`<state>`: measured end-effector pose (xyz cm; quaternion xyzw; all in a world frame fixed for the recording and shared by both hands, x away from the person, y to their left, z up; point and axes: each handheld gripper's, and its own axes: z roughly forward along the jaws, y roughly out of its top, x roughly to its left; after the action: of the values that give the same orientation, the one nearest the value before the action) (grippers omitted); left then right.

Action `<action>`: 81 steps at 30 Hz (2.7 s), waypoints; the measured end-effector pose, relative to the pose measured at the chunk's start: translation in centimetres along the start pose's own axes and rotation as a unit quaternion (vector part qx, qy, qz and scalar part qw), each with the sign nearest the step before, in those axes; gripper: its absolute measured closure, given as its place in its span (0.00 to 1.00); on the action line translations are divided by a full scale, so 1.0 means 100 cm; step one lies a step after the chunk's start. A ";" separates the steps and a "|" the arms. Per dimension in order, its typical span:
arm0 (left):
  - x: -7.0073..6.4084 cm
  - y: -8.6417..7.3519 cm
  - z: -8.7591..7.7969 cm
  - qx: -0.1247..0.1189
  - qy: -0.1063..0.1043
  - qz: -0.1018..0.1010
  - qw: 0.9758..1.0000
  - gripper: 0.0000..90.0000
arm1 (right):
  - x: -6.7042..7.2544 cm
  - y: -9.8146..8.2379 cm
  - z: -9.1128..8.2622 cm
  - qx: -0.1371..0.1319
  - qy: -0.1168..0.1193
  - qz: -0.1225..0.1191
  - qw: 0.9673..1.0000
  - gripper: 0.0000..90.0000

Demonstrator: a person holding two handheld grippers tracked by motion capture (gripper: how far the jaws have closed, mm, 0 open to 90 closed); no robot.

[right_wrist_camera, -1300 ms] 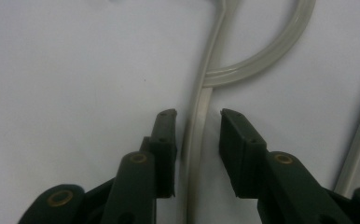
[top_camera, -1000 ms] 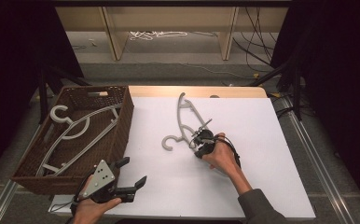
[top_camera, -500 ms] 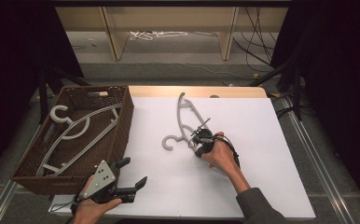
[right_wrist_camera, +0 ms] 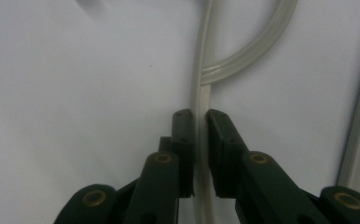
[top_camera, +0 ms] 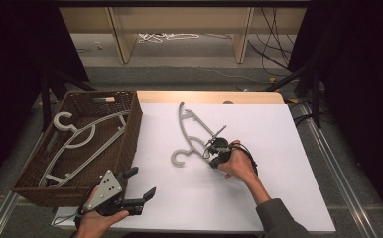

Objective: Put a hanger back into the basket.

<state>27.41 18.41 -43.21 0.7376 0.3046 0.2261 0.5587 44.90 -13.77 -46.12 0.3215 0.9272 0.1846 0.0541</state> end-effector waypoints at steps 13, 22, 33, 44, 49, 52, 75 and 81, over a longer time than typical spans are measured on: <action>-0.001 0.003 0.000 -0.001 0.002 0.018 1.000 0.19 | -0.001 -0.010 -0.017 -0.025 0.009 -0.019 0.999 0.91; 0.000 0.008 0.001 -0.006 -0.003 0.011 1.000 0.20 | 0.002 -0.016 -0.033 -0.042 0.005 -0.030 0.999 0.91; -0.007 0.035 0.018 0.044 0.006 0.044 0.998 0.23 | 0.010 -0.040 -0.063 -0.068 0.008 -0.051 0.996 0.91; -0.015 0.068 0.066 0.140 -0.013 0.128 0.982 0.24 | 0.021 -0.058 -0.078 -0.064 0.004 -0.082 0.995 0.91; -0.016 0.074 0.084 0.163 -0.015 0.171 0.972 0.25 | 0.029 -0.064 -0.084 -0.059 0.013 -0.102 0.993 0.91; -0.012 0.074 0.093 0.177 -0.014 0.189 0.966 0.25 | 0.035 -0.067 -0.087 -0.056 0.017 -0.113 0.992 0.91; -0.006 0.052 0.114 0.212 -0.045 0.244 0.945 0.36 | 0.072 -0.063 -0.099 -0.044 0.038 -0.180 0.982 0.91; -0.008 0.049 0.116 0.232 -0.068 0.278 0.930 0.36 | 0.077 -0.062 -0.101 -0.040 0.046 -0.190 0.980 0.91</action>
<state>35.65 8.98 -41.69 0.9154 0.0927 0.2447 0.3060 33.12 -16.61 -38.98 0.1286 0.9646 0.2227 0.0584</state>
